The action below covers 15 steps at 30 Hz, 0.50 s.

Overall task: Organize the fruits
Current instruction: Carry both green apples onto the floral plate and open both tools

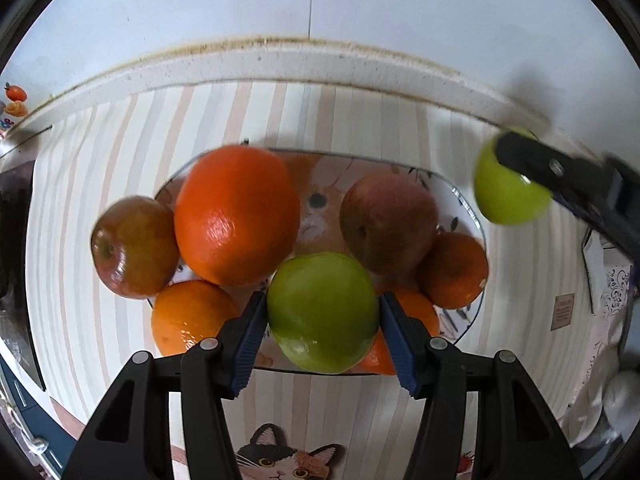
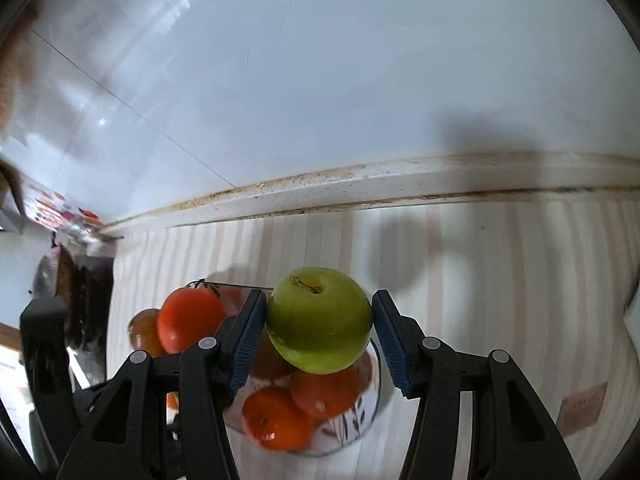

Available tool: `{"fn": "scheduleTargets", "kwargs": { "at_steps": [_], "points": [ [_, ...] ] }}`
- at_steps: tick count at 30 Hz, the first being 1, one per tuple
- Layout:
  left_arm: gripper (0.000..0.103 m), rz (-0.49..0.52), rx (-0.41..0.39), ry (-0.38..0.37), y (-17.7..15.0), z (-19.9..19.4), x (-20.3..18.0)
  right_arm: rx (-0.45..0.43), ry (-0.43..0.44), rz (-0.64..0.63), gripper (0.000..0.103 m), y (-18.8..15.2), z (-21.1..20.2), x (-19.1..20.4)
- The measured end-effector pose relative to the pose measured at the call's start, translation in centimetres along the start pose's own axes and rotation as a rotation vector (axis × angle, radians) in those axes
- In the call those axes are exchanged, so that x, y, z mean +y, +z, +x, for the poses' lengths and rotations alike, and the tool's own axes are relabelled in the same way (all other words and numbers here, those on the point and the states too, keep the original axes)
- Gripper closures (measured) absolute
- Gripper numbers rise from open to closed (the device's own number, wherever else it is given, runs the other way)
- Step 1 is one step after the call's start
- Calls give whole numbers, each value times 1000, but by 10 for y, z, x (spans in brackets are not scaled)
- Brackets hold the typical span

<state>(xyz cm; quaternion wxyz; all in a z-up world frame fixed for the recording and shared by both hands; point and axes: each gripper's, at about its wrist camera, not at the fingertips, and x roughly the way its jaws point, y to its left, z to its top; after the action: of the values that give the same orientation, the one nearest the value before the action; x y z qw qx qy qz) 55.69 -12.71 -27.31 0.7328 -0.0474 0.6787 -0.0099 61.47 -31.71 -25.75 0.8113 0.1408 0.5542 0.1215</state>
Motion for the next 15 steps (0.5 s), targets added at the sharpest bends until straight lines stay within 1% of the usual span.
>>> {"fn": "scheduleTargets", "kwargs": {
  "at_steps": [3, 5, 6, 7, 9, 11, 13, 15],
  "points": [
    [48, -7, 41, 16, -3, 11, 1, 30, -22, -37, 46, 0, 16, 5],
    [49, -18, 36, 29, -4, 11, 4, 52, -26, -45, 46, -4, 27, 6],
    [49, -18, 42, 37, -4, 11, 5, 47, -32, -49, 46, -6, 29, 6],
    [48, -21, 43, 32, -3, 11, 7, 52, -38, -54, 46, -8, 31, 6],
    [43, -34, 44, 7, -2, 10, 10, 59, -29, -43, 46, -9, 35, 4],
    [34, -42, 44, -16, -1, 10, 11, 64, -23, -46, 45, -10, 35, 3],
    [28, -47, 46, -33, 0, 9, 11, 70, -20, -54, 45, -11, 34, 2],
    [25, -53, 39, -40, 0, 6, 11, 77, -15, -48, 45, -10, 36, 1]
  ]
}}
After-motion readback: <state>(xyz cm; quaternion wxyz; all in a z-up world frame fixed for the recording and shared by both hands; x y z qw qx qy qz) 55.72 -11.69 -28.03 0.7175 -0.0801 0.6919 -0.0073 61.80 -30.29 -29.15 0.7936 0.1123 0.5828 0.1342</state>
